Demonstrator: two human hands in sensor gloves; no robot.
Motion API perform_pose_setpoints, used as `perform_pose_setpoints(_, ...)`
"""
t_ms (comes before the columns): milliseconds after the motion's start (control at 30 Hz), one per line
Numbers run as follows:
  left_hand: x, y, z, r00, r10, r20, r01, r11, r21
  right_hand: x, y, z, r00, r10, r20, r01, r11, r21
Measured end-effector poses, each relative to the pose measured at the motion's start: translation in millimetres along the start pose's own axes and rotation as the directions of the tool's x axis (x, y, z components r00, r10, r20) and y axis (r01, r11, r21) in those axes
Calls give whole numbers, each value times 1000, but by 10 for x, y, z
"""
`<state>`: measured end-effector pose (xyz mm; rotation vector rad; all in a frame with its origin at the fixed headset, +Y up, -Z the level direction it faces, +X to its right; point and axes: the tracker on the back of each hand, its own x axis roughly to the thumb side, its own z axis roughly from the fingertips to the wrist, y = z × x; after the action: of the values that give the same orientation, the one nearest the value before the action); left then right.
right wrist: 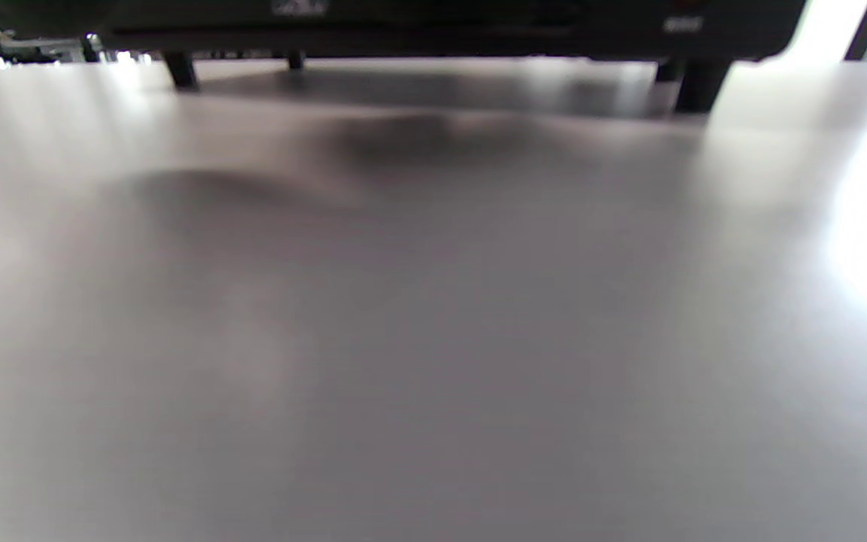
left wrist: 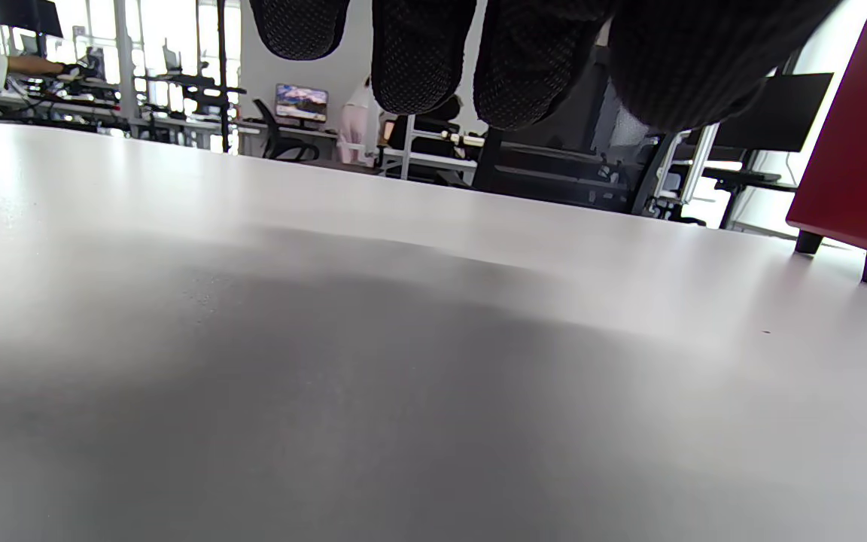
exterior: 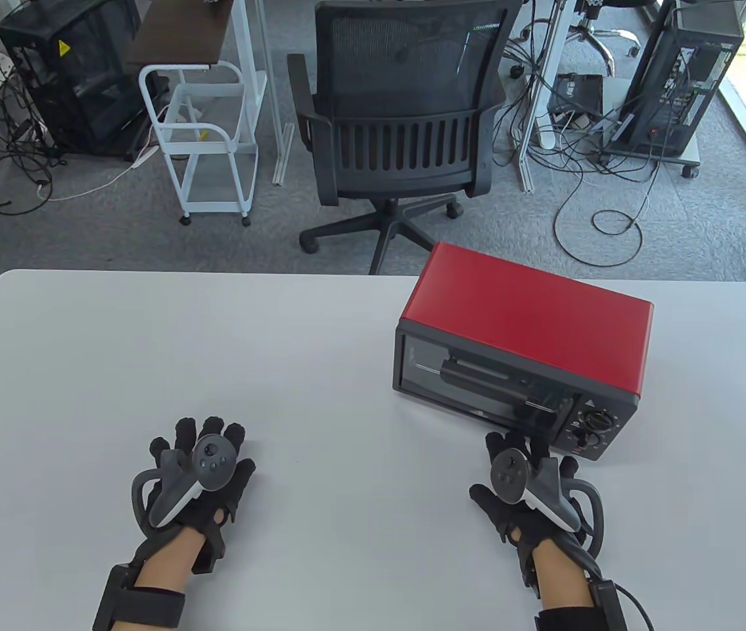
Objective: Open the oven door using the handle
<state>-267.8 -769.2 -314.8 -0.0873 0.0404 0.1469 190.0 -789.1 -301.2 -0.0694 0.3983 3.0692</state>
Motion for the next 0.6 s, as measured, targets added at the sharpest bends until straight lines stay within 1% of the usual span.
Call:
perform_pose_setpoints(100, 1, -2, -1, 1000, 0, 0, 0, 1000, 0, -11, -7, -1, 1000, 6, -17, -6, 1000, -17)
perform_pose_setpoints(167, 3, -1, 0, 1000, -2, -1, 2, 1000, -1, -33, -20, 0, 999, 10, -49, -12, 999, -53)
perform_pose_setpoints(233, 3, 3, 0, 1000, 0, -1, 0, 1000, 0, -56, -28, -4, 997, -20, -69, 15, 997, -71)
perform_pose_setpoints(367, 1, 5, -4, 1000, 4, -1, -4, 1000, 3, -124, -97, -5, 990, -99, -103, 83, 985, -150)
perform_pose_setpoints(433, 2, 4, -5, 1000, 4, -1, -4, 1000, 3, -159, -125, -4, 981, -158, -112, 136, 974, -178)
perform_pose_setpoints(500, 4, 3, -6, 1000, 5, 1, -5, 1000, 2, -204, -139, -11, 963, -244, -115, 221, 958, -181)
perform_pose_setpoints(567, 7, 4, -6, 1000, 4, 2, -4, 1000, 2, -251, -145, -23, 927, -355, -124, 332, 927, -176)
perform_pose_setpoints(600, 7, 5, -7, 1000, 5, 3, -5, 1000, 3, -278, -143, -30, 897, -424, -124, 401, 900, -172)
